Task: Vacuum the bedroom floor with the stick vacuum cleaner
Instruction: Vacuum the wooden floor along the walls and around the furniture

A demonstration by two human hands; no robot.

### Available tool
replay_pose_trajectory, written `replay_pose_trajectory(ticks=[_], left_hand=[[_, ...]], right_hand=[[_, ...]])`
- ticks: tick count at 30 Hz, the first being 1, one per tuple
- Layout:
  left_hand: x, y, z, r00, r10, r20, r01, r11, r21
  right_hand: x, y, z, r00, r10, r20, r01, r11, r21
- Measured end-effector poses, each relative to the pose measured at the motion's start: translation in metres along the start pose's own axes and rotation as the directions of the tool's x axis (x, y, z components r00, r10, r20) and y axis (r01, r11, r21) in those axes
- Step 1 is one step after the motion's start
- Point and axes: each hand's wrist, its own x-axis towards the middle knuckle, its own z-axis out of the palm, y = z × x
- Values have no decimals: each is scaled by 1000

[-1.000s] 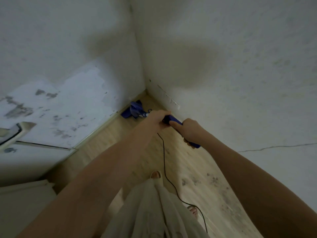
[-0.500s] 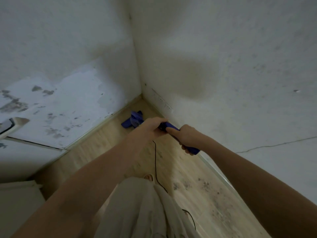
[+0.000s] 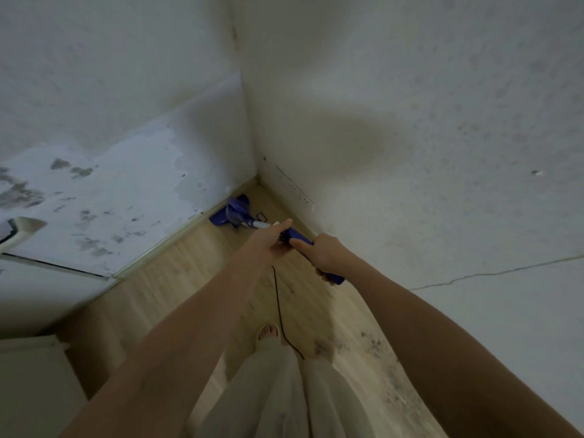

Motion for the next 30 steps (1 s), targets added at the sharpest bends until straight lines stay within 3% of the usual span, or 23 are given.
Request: replay_pose_trajectory(ticks=[9,16,25,30], left_hand=[[0,12,-10,1000,-12,8,11,995,100],[7,24,-13,1000,16,-19,-13,992,123],[13,-15,5,999,23,-30,-19,994,109],[1,-35,34,1000,1,-27,3,989,150]], right_hand=[[1,-10,5,998,22,53,-25,998,65],[9,-23,3,1000,-10,2,10,999,44],[-5,23,7,998,-24,-57,20,998,-59],[-33,48,-17,997,9,-70,-11,1000,-26]])
